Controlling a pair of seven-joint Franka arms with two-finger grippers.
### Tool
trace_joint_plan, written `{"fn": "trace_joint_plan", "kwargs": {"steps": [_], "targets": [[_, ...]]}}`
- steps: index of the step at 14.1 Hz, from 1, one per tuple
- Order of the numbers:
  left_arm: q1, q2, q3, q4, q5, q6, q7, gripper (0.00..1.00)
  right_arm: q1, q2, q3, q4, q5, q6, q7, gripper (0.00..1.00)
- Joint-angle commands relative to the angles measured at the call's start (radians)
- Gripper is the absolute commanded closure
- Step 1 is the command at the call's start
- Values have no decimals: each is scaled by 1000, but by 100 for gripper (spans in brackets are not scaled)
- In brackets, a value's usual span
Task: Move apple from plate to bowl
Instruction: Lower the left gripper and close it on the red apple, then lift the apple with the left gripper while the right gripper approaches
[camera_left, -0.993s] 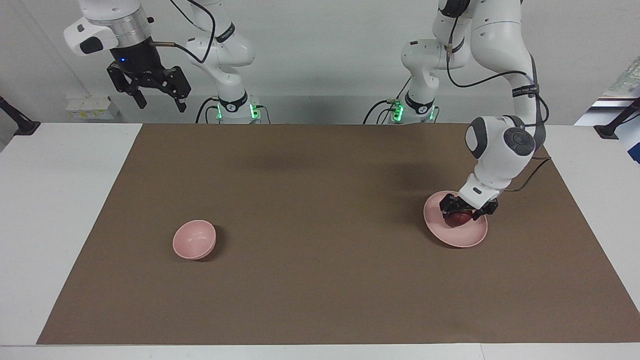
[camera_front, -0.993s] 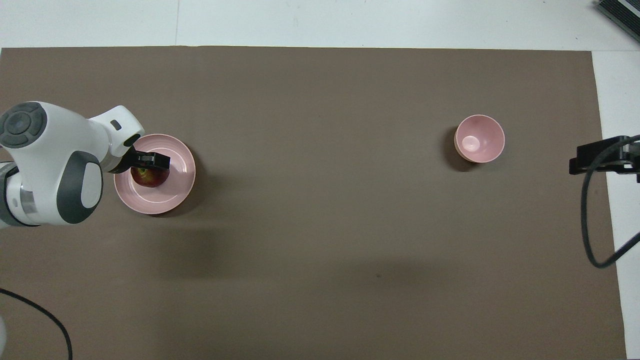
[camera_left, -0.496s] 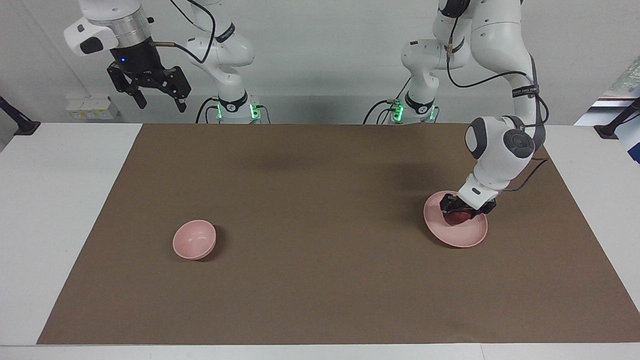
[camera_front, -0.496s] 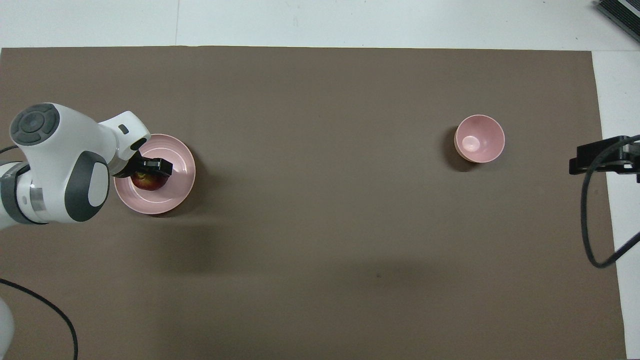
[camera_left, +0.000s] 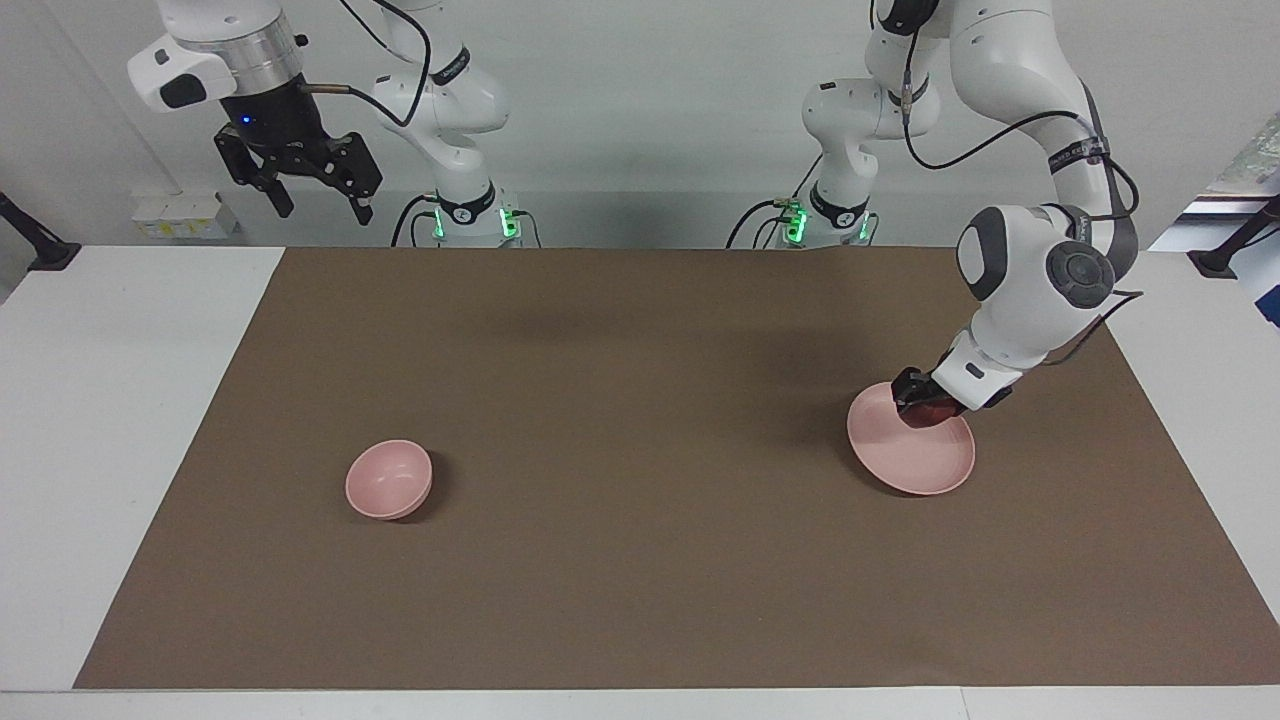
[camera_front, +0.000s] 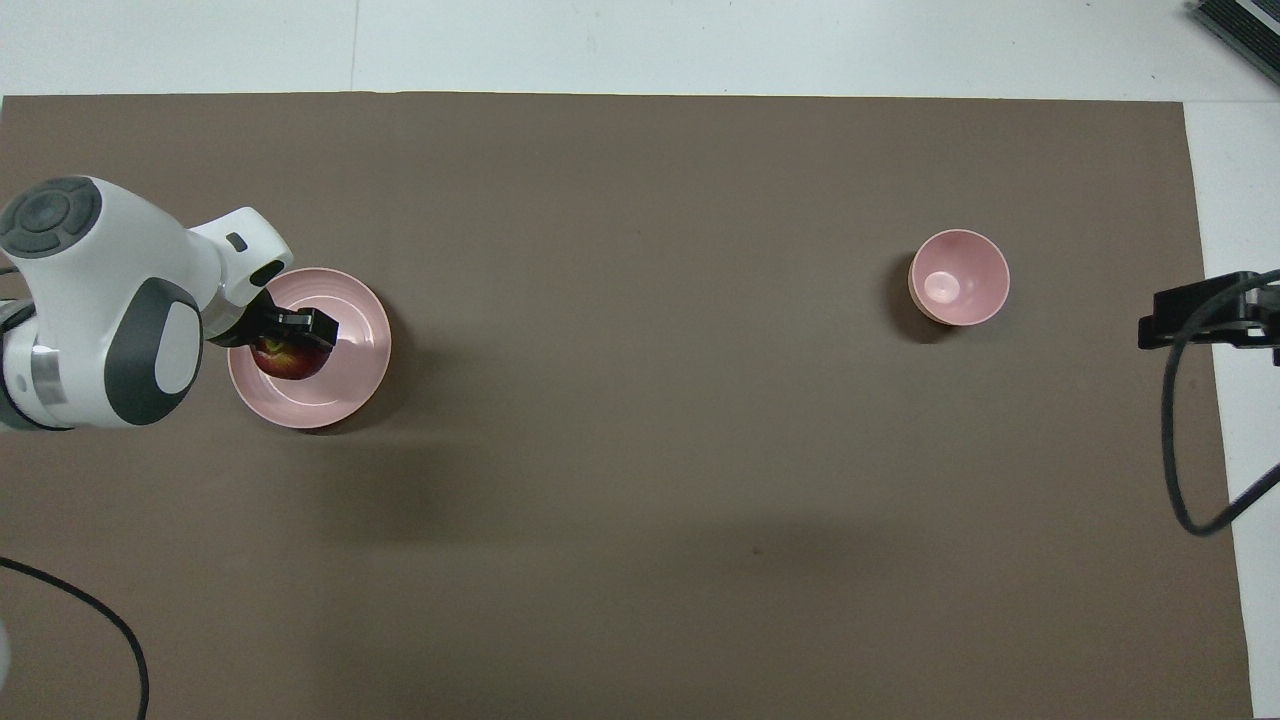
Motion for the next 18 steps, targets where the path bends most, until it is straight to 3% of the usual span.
{"fn": "trace_joint_plan", "kwargs": {"steps": [1,4,6,9,11,15,18], "targets": [[-25,60,2,134,-53,-122,-79,100,-16,-22,3,-23,26,-5,-26,0],[-44,84,2,199,-165,-244,-215,100,-16,-22,4,-23,26,-5,-26,0],[-36,114,-4,239,-326,-327,-323,100,-18,-22,3,-22,26,-4,-24,0],[-45,114,-7,241,-497,-343,-453,100,-18,-21,4,-23,35,4,-21,0],[-49,111,-7,239,-647,-349,-507,100,-19,-21,3,-26,110,19,-11,0],[-52,109,-48,230,-836,-386,-633,100,-33,-30,3,-60,246,62,16,0],[-53,111,-68,228,-1024,-404,-797,100,-19,-86,4,-187,368,172,19,0]]}}
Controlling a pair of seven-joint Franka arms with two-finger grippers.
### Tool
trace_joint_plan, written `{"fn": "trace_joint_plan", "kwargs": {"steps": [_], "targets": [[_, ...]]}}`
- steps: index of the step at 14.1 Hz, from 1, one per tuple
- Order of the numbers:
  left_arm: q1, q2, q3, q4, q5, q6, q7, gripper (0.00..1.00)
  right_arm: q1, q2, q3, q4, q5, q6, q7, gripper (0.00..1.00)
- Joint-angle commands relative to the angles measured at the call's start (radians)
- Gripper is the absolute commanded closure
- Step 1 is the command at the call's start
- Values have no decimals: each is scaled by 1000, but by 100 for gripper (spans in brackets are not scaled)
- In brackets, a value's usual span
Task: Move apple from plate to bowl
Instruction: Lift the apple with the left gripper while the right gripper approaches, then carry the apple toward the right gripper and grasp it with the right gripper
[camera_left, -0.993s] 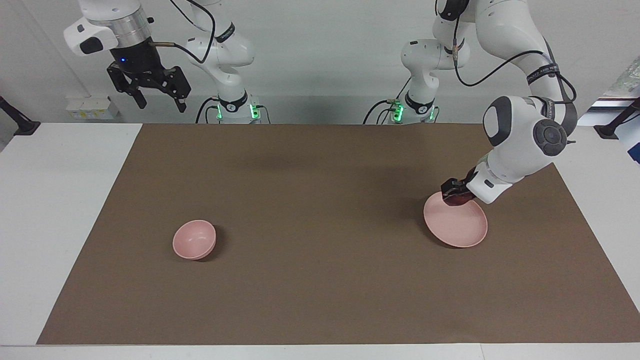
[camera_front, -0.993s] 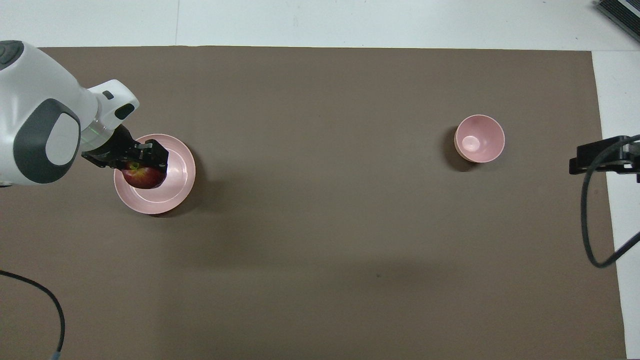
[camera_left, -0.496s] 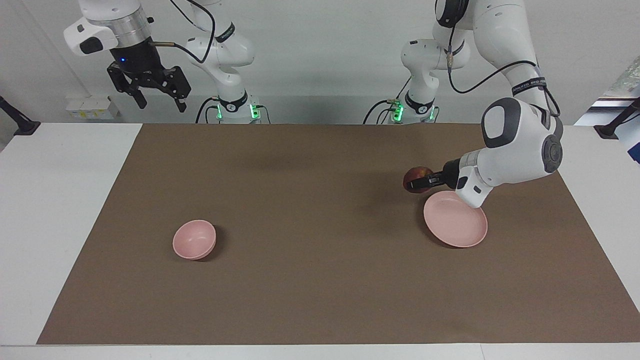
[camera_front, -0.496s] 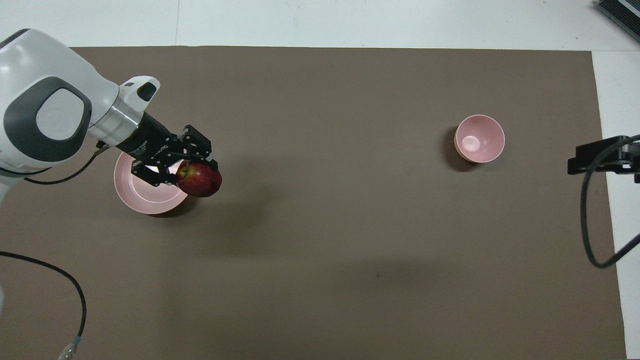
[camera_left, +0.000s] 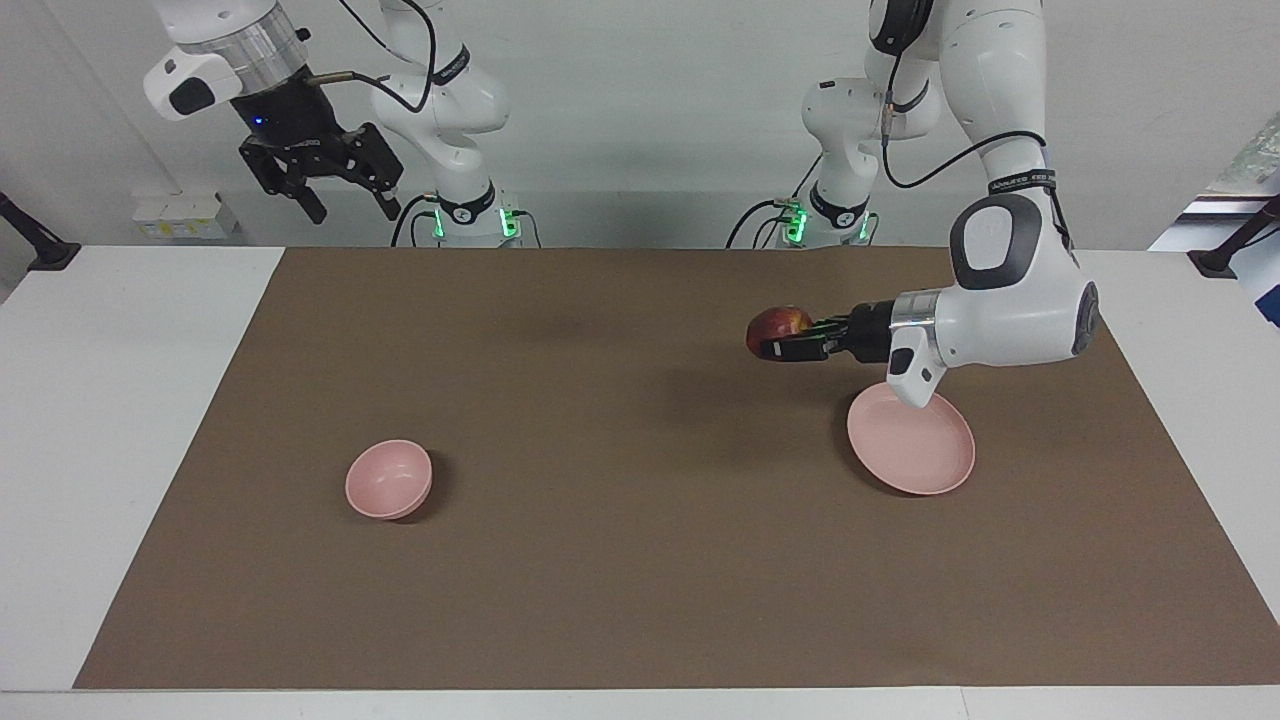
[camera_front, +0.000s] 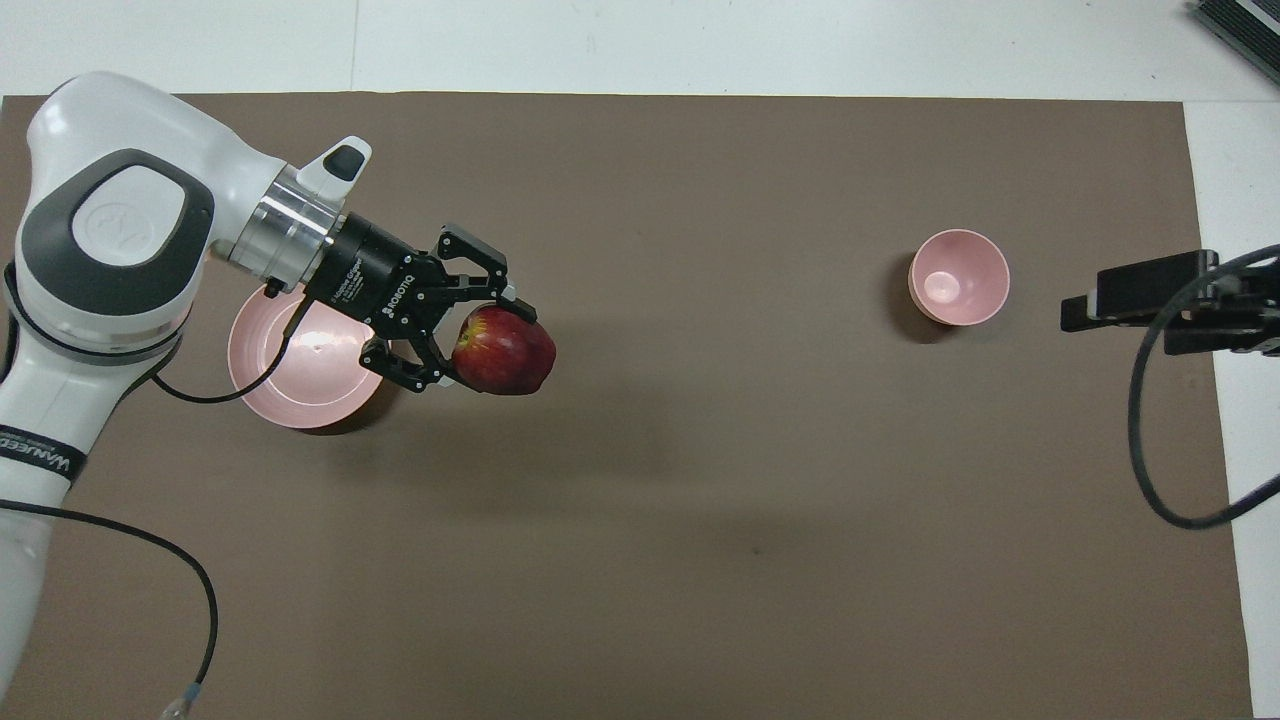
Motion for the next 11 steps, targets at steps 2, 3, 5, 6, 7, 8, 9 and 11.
{"fn": "trace_joint_plan", "kwargs": {"steps": [2,3,5,6,7,8,9,11], "targets": [[-6,12,-40,24,-153,-26,-134,100,1,-111,20,-200,153,129,-12,0],[-8,12,-53,22,-176,-26,-137,100,3,-120,28,-220,199,134,-33,0],[-11,9,-112,14,-231,0,-177,100,33,-143,40,-256,240,166,-41,0],[-12,8,-141,2,-275,43,-211,100,43,-169,40,-299,294,197,-43,0],[-12,6,-177,-2,-315,97,-238,100,46,-205,42,-354,339,236,-44,0],[-12,6,-208,-3,-332,149,-254,100,52,-242,51,-408,379,281,-50,0],[-12,8,-237,-4,-354,178,-254,100,78,-268,51,-447,405,312,-69,0],[-15,9,-264,-7,-398,200,-254,100,86,-304,51,-503,475,349,-96,0]]}}
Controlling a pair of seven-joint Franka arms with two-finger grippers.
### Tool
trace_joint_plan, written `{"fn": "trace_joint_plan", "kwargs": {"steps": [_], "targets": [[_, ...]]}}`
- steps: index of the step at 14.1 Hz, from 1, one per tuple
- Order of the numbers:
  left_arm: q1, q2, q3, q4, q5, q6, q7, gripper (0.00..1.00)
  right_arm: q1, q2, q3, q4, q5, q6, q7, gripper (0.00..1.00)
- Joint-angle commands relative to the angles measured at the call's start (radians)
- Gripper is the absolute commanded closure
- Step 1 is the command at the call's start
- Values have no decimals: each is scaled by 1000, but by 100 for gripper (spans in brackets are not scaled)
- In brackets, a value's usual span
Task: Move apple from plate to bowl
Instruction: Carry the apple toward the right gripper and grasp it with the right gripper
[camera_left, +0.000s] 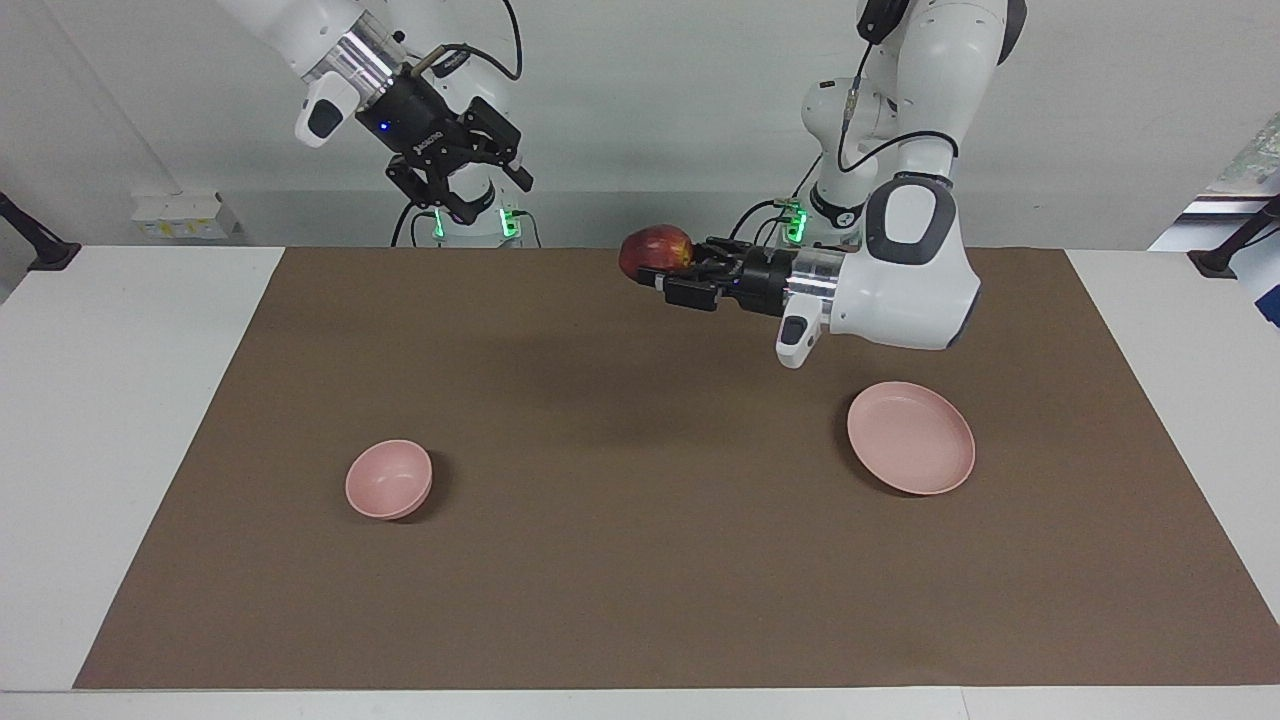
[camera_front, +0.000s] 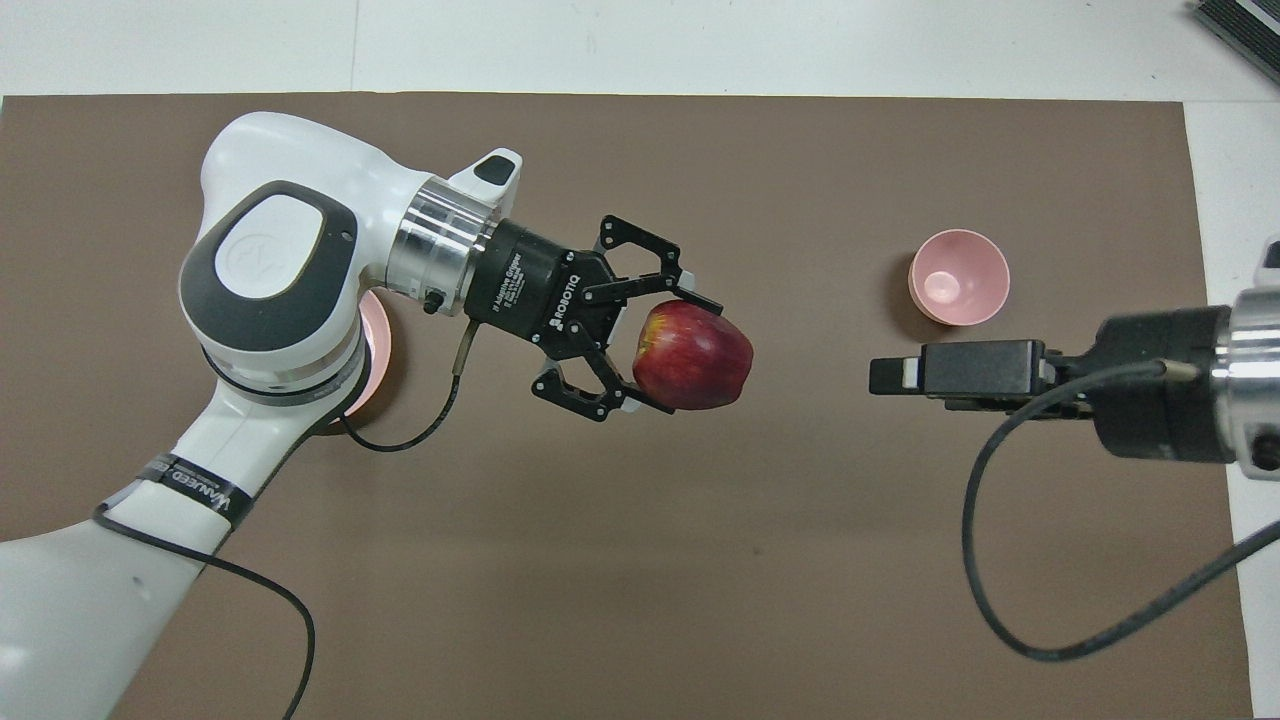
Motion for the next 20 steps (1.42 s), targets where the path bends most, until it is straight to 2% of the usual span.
{"fn": "trace_joint_plan", "kwargs": {"steps": [1,5,11,16,20], "targets": [[-10,-1,-22,-16,-76,23,-18,100,0,-96,1,-144,115,80,-77,0],[-8,-4,-42,-27,-124,16,-18,100,-29,-116,-4,-202,230,105,-166,0],[-13,-18,-79,-50,-213,29,-18,100,-35,-119,-2,-277,464,220,-225,0],[-39,-17,-119,-47,-235,124,-17,100,-21,-130,1,-296,549,271,-222,0],[-42,-17,-126,-44,-250,132,-15,100,-10,-149,2,-330,580,289,-228,0]]}}
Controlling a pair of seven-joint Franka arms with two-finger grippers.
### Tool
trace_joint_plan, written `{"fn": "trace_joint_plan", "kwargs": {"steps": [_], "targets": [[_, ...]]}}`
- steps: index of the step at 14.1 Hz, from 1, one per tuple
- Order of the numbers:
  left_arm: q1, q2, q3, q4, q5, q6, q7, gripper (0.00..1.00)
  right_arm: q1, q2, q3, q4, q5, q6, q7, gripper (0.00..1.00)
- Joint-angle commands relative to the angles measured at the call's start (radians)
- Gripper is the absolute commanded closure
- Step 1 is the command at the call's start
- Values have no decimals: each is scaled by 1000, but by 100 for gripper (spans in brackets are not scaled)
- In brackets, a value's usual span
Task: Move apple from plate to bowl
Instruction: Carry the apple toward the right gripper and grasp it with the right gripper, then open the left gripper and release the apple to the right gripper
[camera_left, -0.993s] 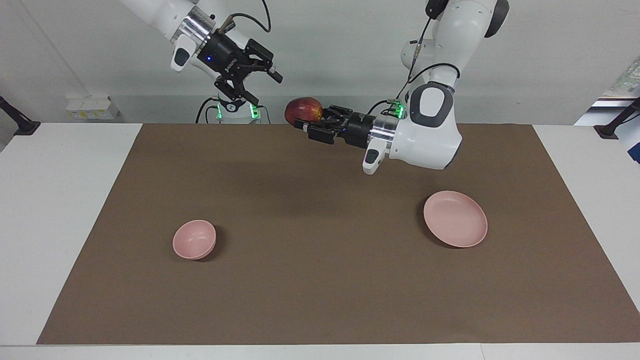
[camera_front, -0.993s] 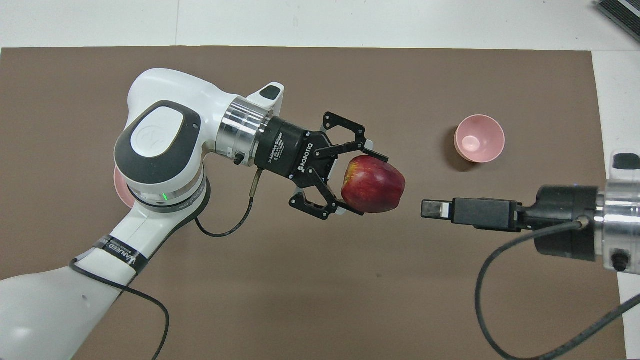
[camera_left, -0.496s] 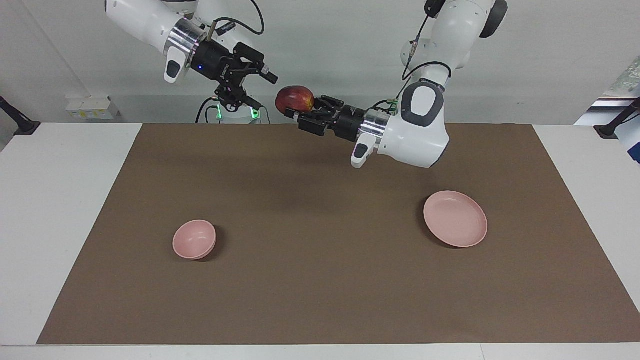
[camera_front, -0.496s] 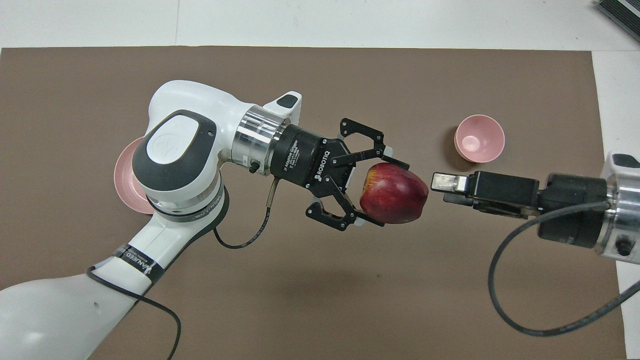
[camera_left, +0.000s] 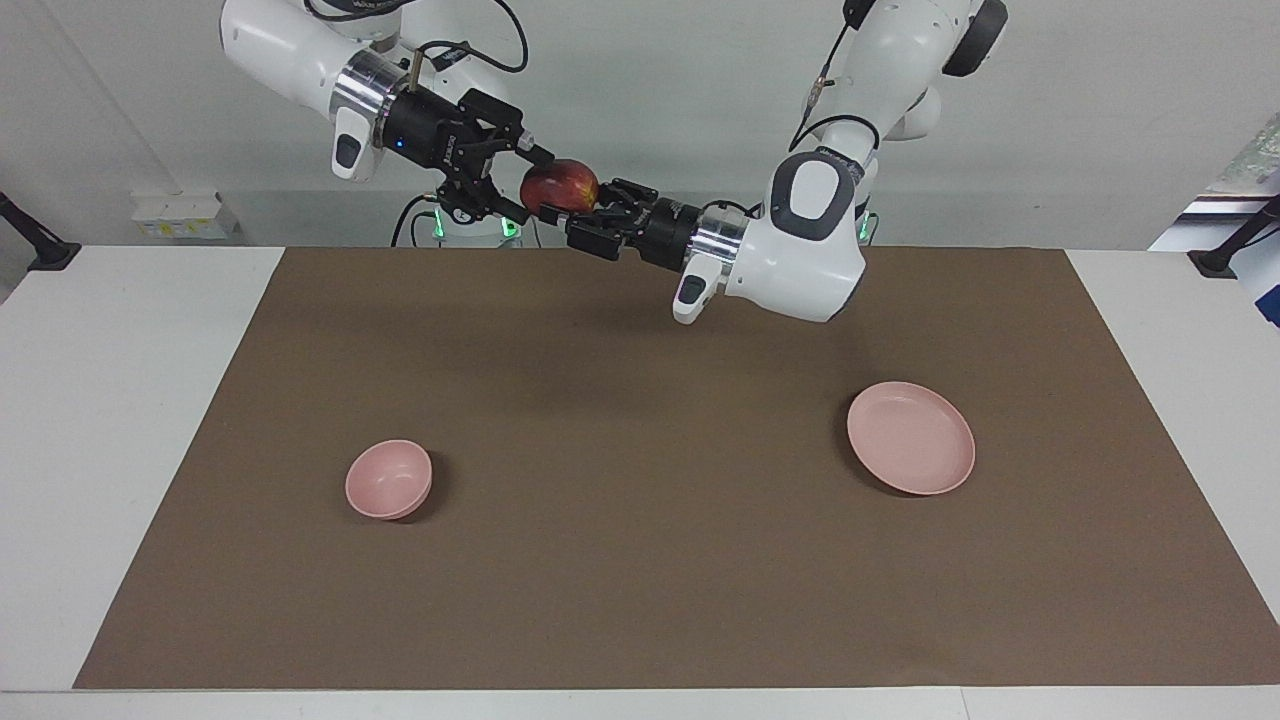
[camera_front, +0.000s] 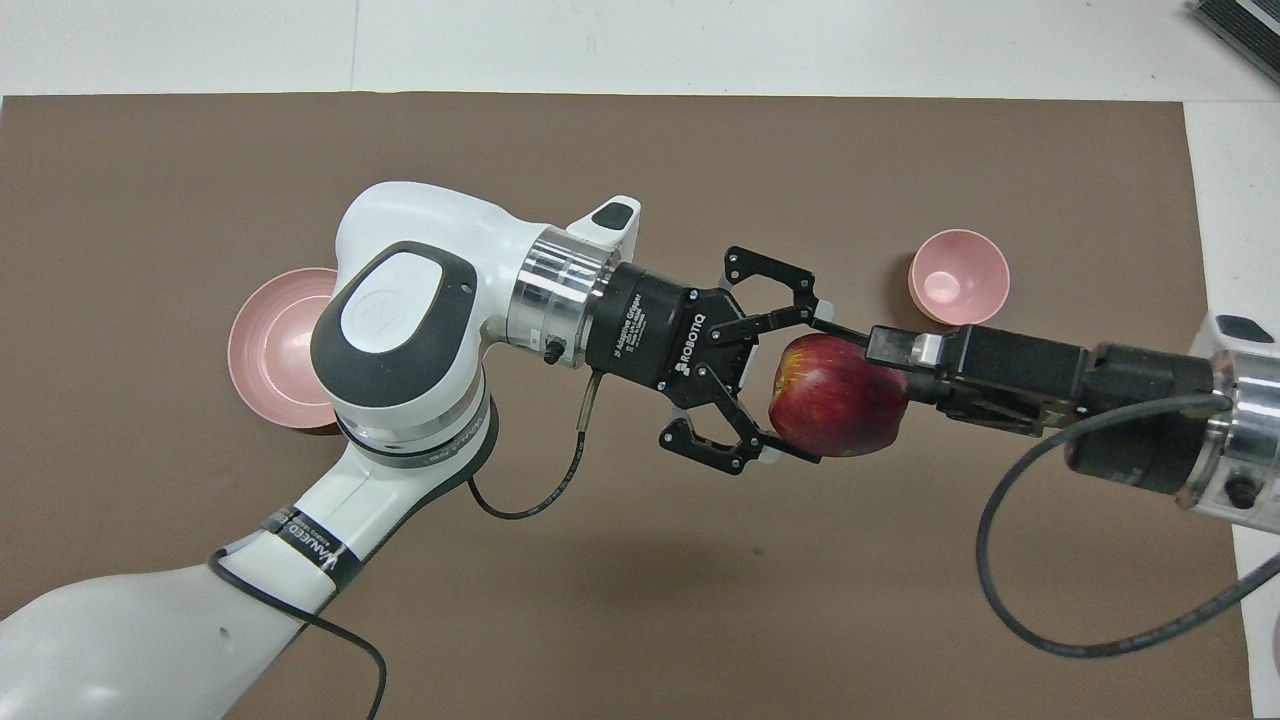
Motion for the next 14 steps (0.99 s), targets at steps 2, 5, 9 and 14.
{"fn": "trace_joint_plan", "kwargs": {"steps": [2,5,9,14], "targets": [[-17,-19,-3,-12,-33,35,-9,100,7,-48,6,-62,47,30,-35,0],[-19,-17,-11,-9,-33,38,-10,100,13,-57,10,-70,47,30,-18,0],[-29,-17,-14,-7,-33,38,-9,100,21,-66,14,-81,35,24,44,0],[-29,-17,-14,-9,-30,35,-9,100,21,-66,14,-81,23,24,60,95]]}}
